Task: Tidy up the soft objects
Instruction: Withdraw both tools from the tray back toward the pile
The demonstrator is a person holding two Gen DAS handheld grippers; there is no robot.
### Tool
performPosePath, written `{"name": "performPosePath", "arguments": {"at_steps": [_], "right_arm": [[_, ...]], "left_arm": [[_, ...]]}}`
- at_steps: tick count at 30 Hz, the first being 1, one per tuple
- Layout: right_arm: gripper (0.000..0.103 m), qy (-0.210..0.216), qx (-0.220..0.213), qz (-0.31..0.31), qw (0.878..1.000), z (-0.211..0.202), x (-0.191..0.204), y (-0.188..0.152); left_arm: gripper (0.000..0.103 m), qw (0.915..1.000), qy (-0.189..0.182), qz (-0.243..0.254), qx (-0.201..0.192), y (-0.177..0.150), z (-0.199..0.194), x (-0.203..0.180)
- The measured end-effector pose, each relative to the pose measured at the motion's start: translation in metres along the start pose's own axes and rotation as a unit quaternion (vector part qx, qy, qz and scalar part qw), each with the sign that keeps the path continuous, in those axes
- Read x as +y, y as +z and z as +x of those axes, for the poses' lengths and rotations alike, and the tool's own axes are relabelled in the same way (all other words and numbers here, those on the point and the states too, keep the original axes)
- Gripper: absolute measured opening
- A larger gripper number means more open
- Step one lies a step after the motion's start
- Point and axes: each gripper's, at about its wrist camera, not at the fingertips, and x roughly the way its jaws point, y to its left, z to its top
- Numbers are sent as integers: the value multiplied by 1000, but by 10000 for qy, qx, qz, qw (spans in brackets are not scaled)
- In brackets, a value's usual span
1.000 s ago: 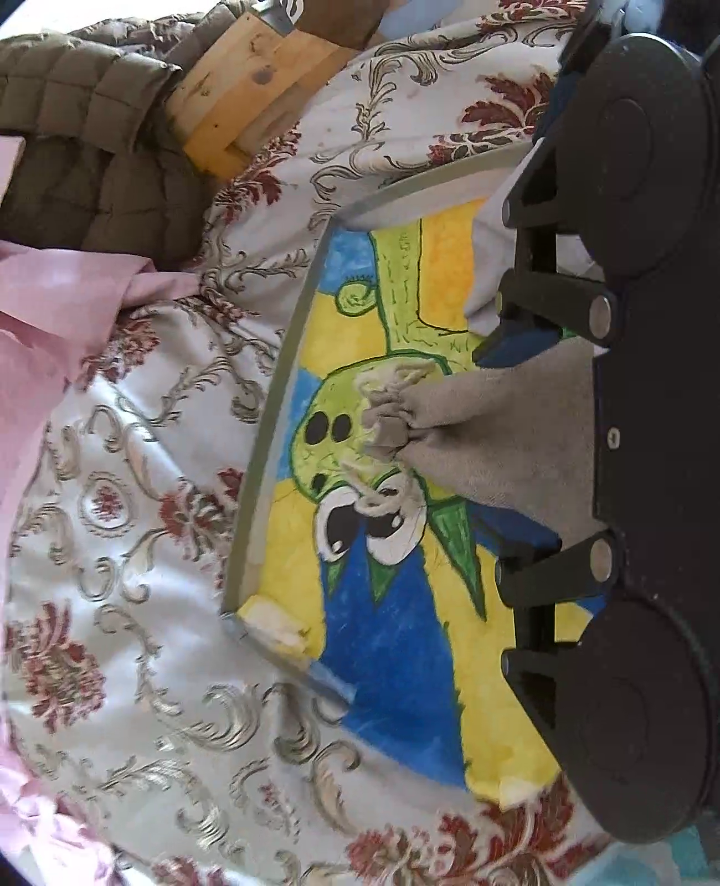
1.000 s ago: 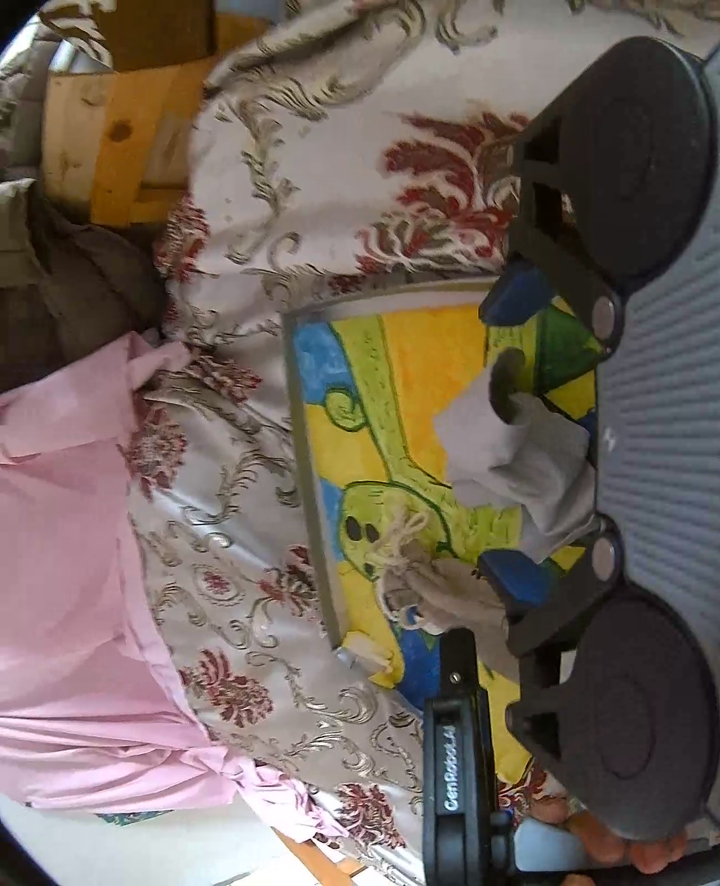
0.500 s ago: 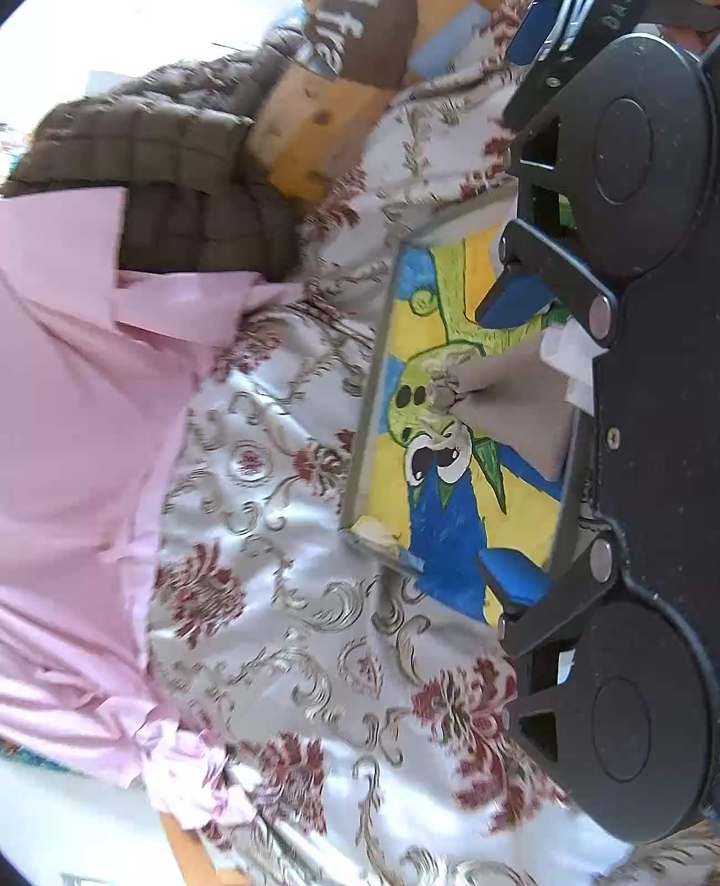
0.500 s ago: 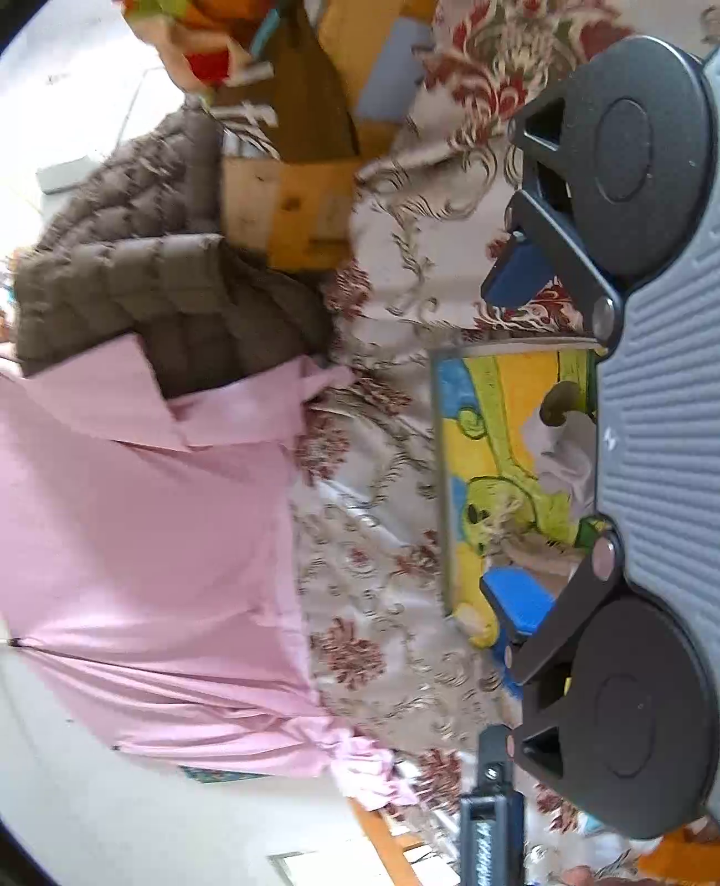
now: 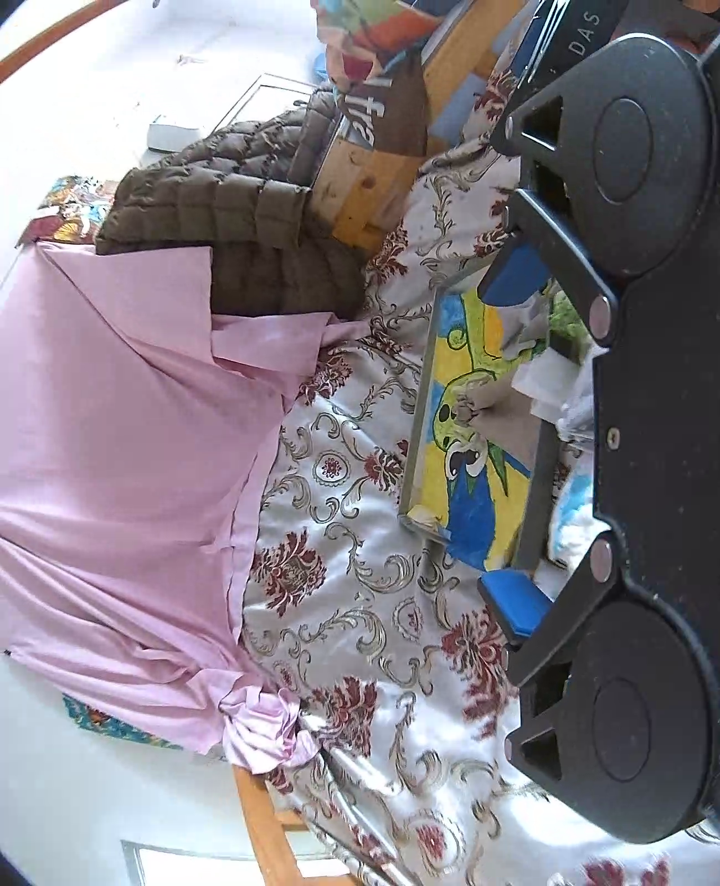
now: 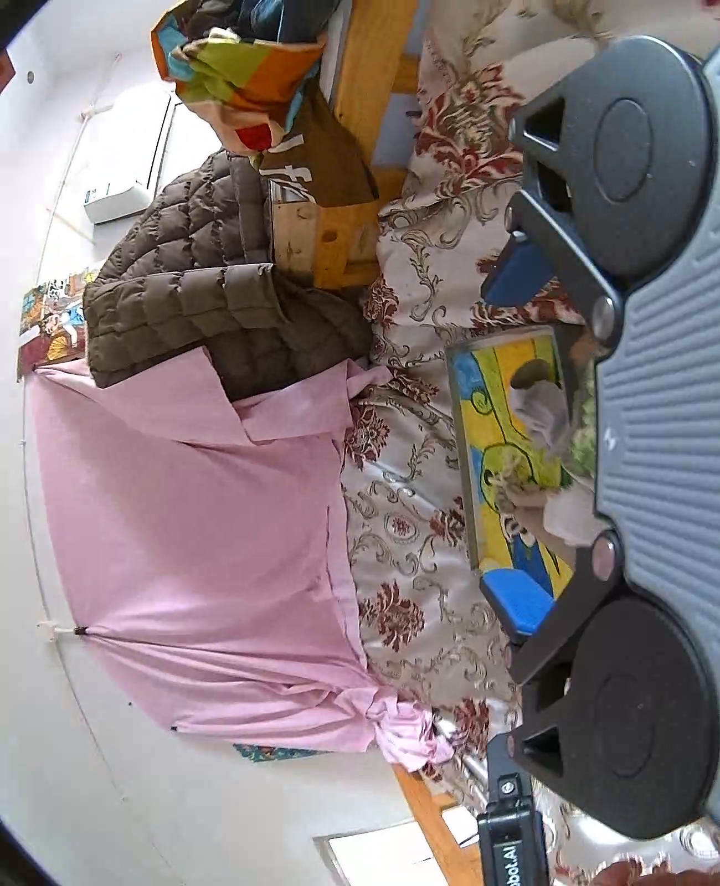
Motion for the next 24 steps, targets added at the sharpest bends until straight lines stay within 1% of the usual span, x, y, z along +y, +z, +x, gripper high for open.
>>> {"name": "performPosePath", "arguments": {"at_steps": [3, 7, 11, 17, 20, 24], "right_arm": [[103, -29, 1, 70, 10000, -22, 7, -9], [103, -80, -17, -60, 9999, -45, 17, -19], [103, -61, 38, 58, 10000, -64, 21, -28], [103, -141, 268, 227, 9993, -86, 23, -38], [103, -362, 325, 242, 9985, -95, 25, -41], [103, -381, 386, 262, 9982, -105, 27, -45]], "left_arm": [[102, 10000, -10, -30, -42, -9, -23, 4], [102, 10000, -12, 37, -89, -24, -50, 8], [102, 9999, -67, 54, -82, -34, -71, 14], [102, 9998, -37, 179, -67, -51, -96, 23], [102, 9998, -20, 214, 16, -61, -107, 29], [102, 9993, -4, 335, 153, -74, -114, 36]]}}
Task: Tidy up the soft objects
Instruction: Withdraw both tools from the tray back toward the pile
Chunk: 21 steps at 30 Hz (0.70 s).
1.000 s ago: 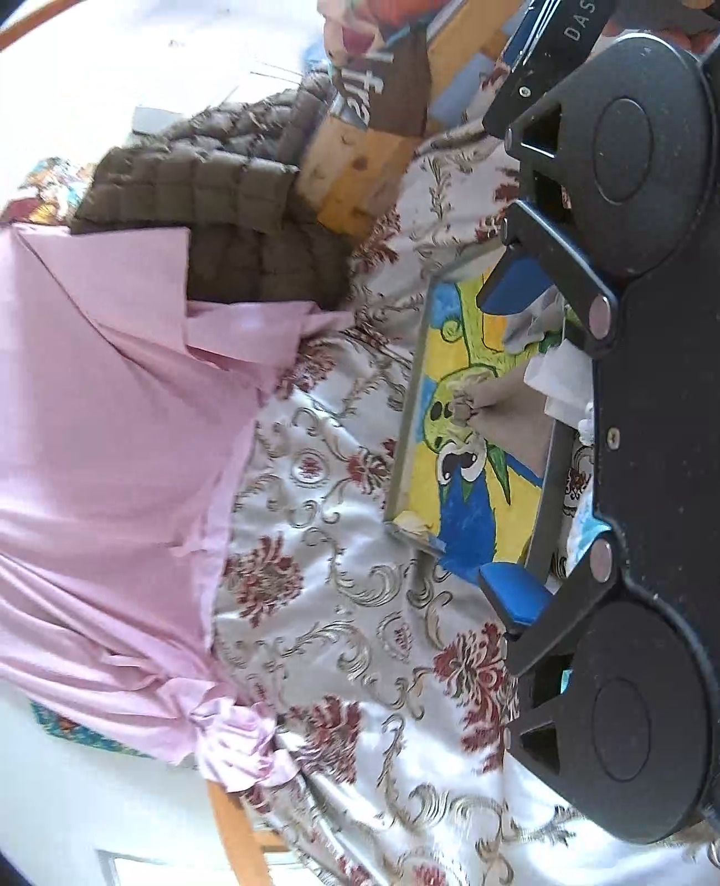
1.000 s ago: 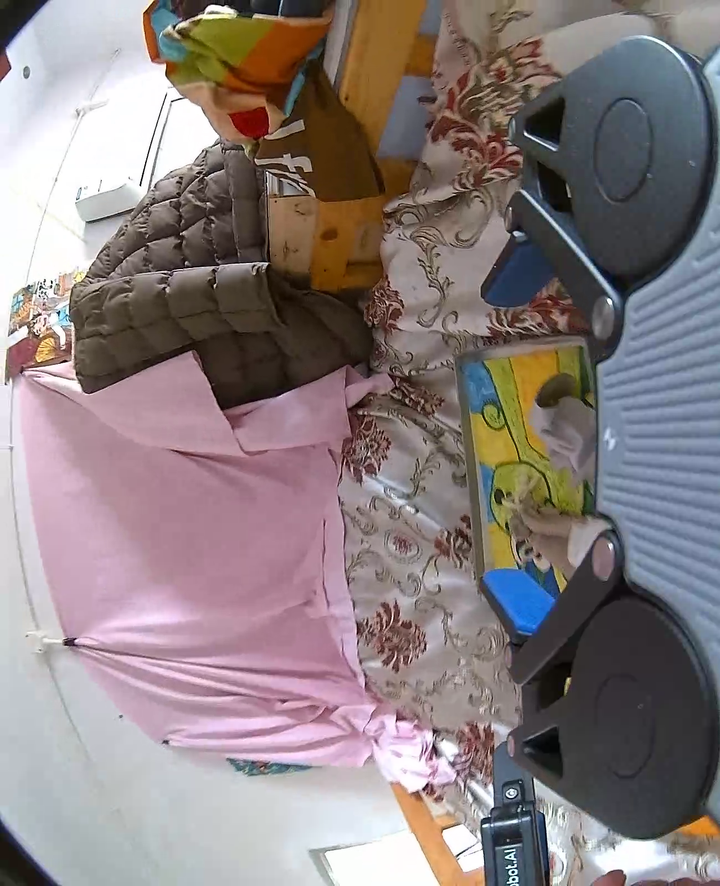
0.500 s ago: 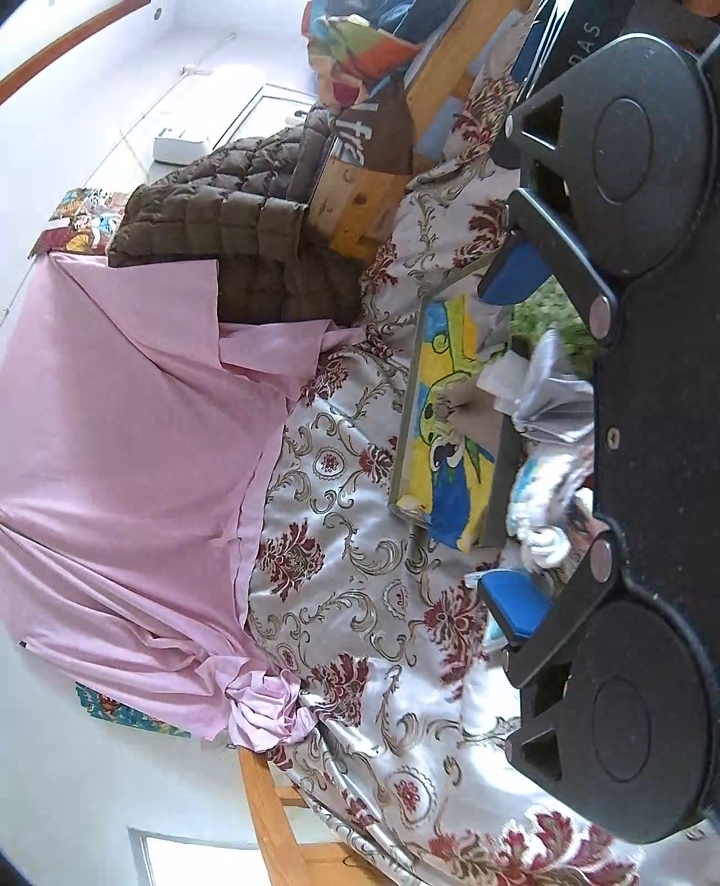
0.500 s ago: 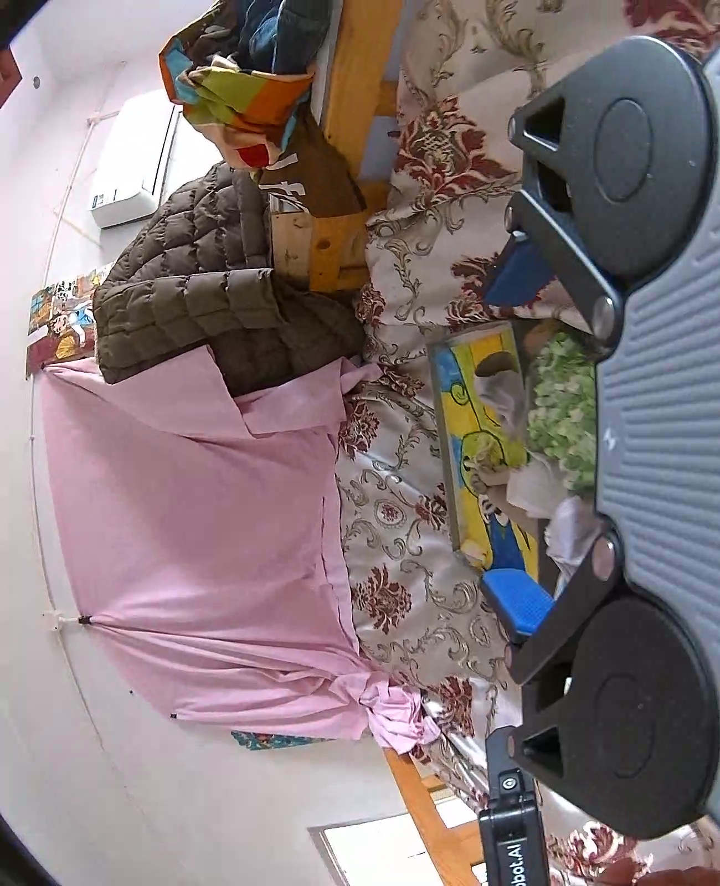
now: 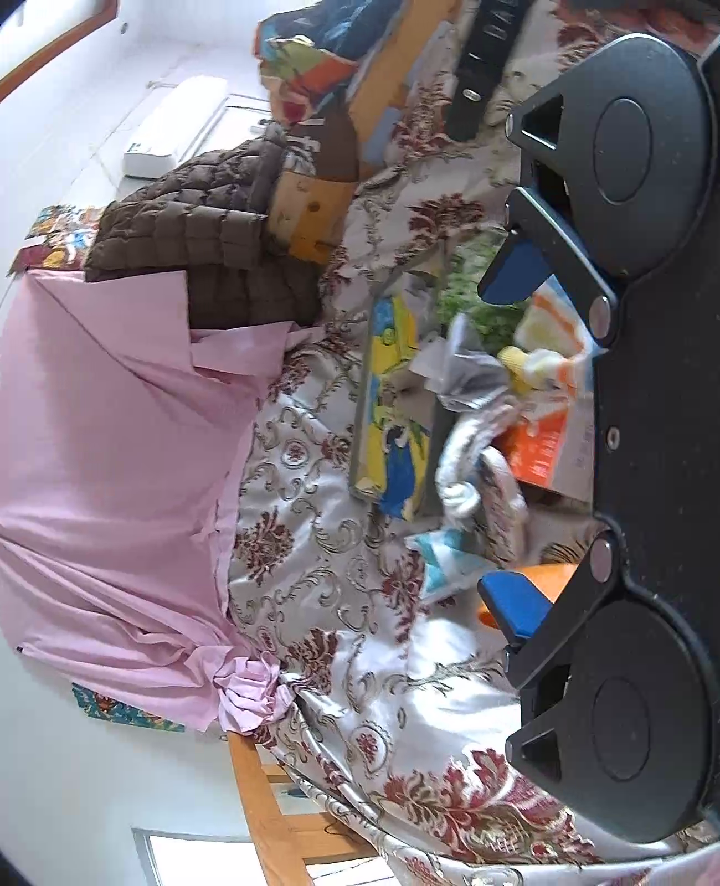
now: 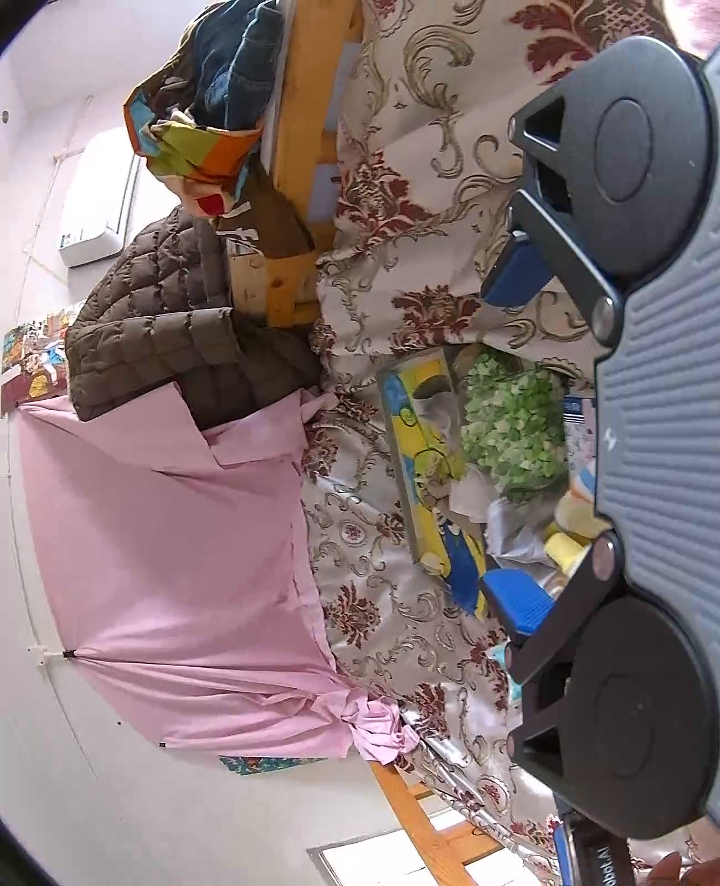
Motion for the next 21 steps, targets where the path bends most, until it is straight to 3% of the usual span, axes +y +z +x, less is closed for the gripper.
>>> {"name": "performPosePath", "arguments": {"at_steps": [9, 15, 21], "right_arm": [[103, -38, 434, -54, 9990, -1, 2, -9], [103, -106, 871, -157, 9960, 7, 6, -14], [103, -59, 1315, -130, 9912, 21, 6, -18]], "left_arm": [[102, 9994, 149, -65, 318, -17, -7, 16], [102, 9959, 322, 146, 828, -29, 6, 20], [102, 9923, 377, -9, 1179, -33, 16, 25]]}}
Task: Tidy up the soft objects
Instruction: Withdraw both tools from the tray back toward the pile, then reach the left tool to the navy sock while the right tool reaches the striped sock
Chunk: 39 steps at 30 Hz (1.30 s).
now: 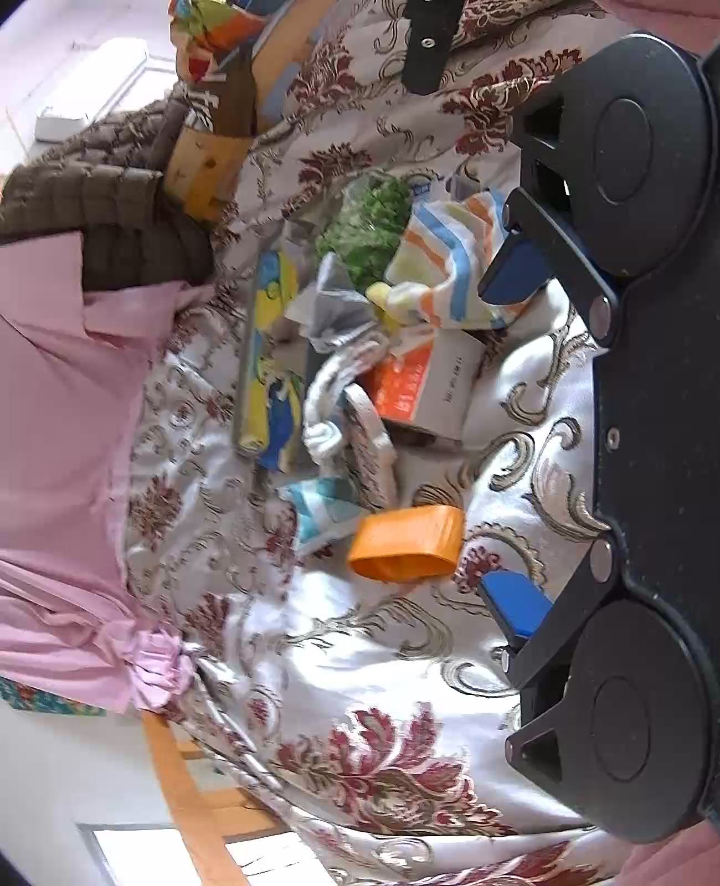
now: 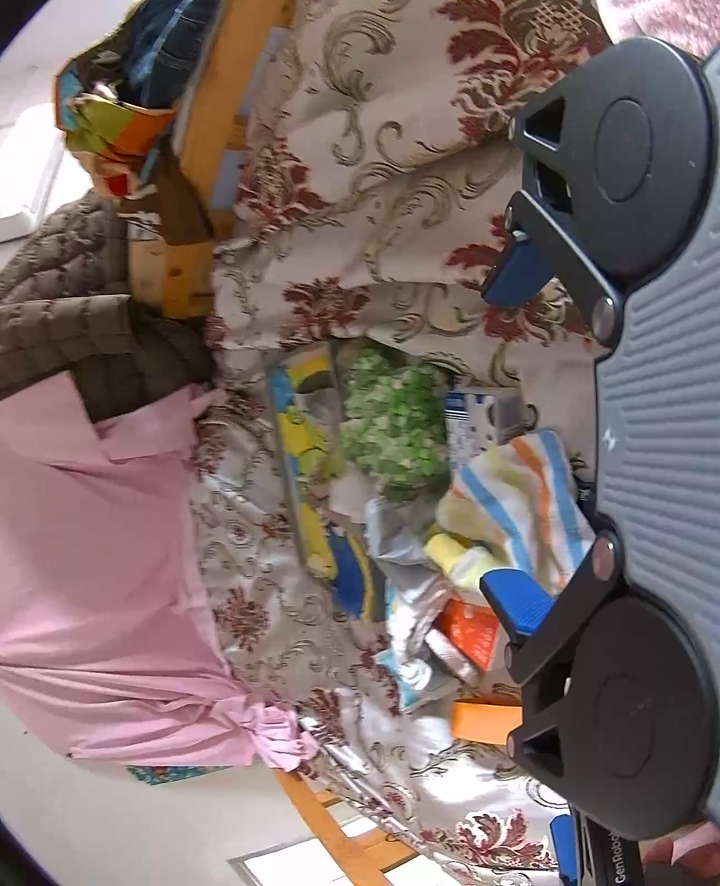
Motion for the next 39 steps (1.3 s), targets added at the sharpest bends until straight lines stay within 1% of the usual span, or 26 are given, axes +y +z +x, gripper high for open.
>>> {"name": "performPosePath", "arguments": {"at_steps": [2, 4, 7, 9, 12, 17, 21, 27, 31, 33, 37, 39], "right_arm": [[103, 88, 215, 52, 9997, 6, -2, 1], [103, 279, 484, 120, 9984, 14, -5, 2], [103, 649, 750, 233, 9948, 24, -12, 8], [103, 815, 876, 316, 9923, 33, -15, 13], [103, 981, 1052, 327, 9891, 47, -16, 21], [103, 1230, 1380, -19, 9828, 79, -8, 32], [103, 1311, 1350, -461, 9811, 98, 4, 37], [103, 1309, 1373, -1101, 9757, 123, 18, 38], [103, 1309, 1483, -1368, 9706, 135, 23, 33], [103, 1355, 1535, -1424, 9684, 137, 24, 30], [103, 1441, 1606, -1551, 9641, 142, 29, 27], [100, 1524, 1716, -1542, 9610, 145, 31, 25]], "left_arm": [[102, 9998, -8, -78, 172, -1, 5, 2], [102, 9994, -45, -119, 316, -1, 8, 2], [102, 9990, -172, 4, 420, -3, 12, -3], [102, 9983, -289, 132, 487, -4, 15, -8], [102, 9964, -513, 326, 588, -5, 20, -16], [102, 9902, -1005, 409, 877, -7, 37, -30], [102, 9842, -1427, 348, 987, -11, 53, -42], [102, 9739, -1862, 703, 1090, -17, 74, -68], [101, 9697, -1931, 945, 1160, -19, 87, -81], [97, 9679, -1970, 977, 1218, -20, 93, -84], [92, 9659, -2054, 925, 1278, -22, 102, -83], [87, 9653, -2087, 908, 1282, -21, 104, -83]]}}
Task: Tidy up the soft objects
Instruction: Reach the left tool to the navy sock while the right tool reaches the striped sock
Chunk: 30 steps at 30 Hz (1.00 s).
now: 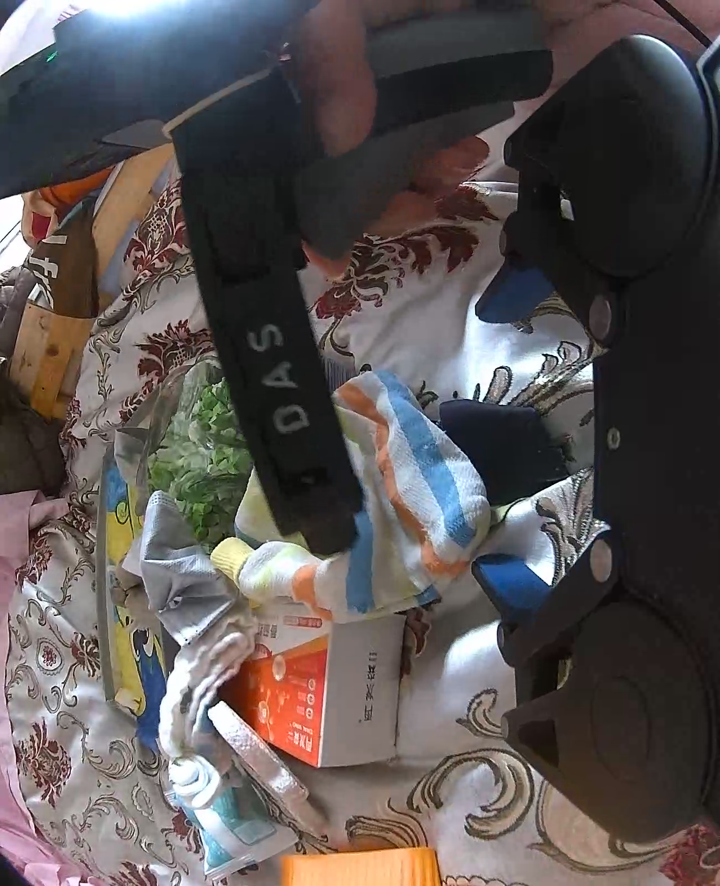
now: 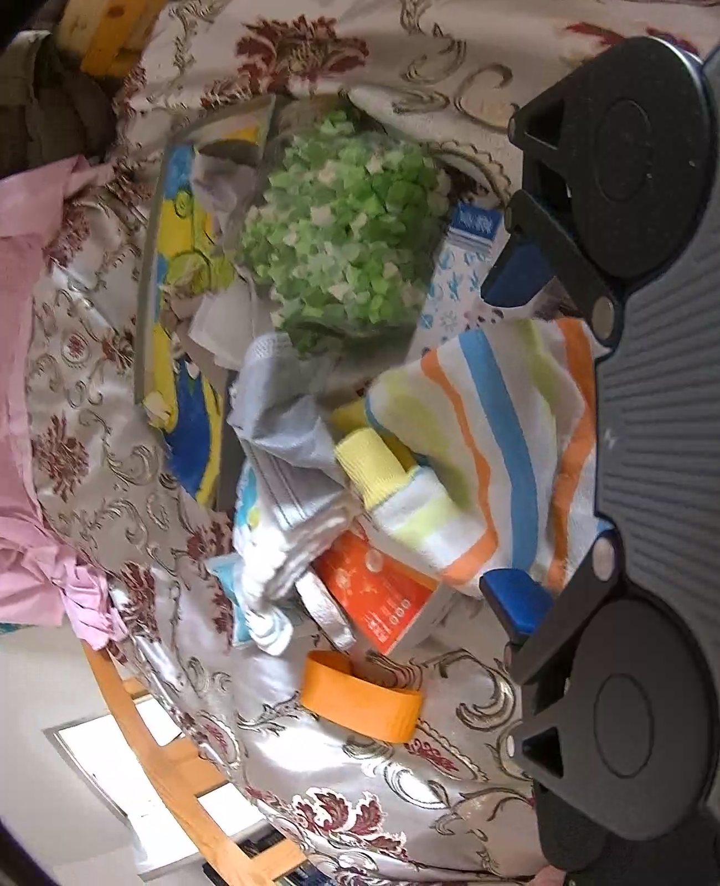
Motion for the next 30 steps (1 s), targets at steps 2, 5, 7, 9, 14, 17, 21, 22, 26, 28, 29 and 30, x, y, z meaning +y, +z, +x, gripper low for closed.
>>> {"name": "performPosePath", "arguments": {"at_steps": [2, 5, 7, 9, 14, 17, 21, 22, 26, 28, 29, 30], "right_arm": [[99, 225, 86, 122, 9996, 2, -1, 0], [99, 388, 158, 233, 9989, 3, -2, 0], [98, 387, 123, 228, 9989, 3, -2, 1], [96, 372, 116, 204, 9990, 3, -1, 1], [81, 228, 136, -65, 9996, 4, 7, 0], [81, 77, 141, -396, 9991, 7, 15, -3], [72, -92, 126, -732, 9972, 8, 24, -7], [70, -121, 133, -781, 9968, 8, 25, -7], [51, -440, 38, -1079, 9932, 7, 32, -11], [36, -661, -36, -1249, 9900, 7, 36, -13], [27, -752, -60, -1294, 9887, 7, 36, -14], [23, -802, -74, -1298, 9883, 7, 36, -14]], "left_arm": [[84, 10000, 20, -17, 8, 1, 4, 1], [77, 9998, 165, -37, 110, 1, 8, 2], [76, 9998, 175, -74, 93, 1, 7, 3], [73, 9997, 178, -129, 79, 0, 6, 5], [62, 9997, 162, -206, 29, -1, 5, 7], [54, 9997, 122, -231, 36, -2, 4, 6], [52, 9997, 123, -214, 66, -3, 4, 4], [52, 9997, 125, -209, 68, -3, 4, 4], [48, 9996, 125, -230, 72, -4, 4, 4], [48, 9996, 128, -244, 68, -4, 3, 4], [48, 9996, 130, -247, 63, -4, 3, 3], [48, 9996, 127, -244, 57, -4, 3, 3]]}}
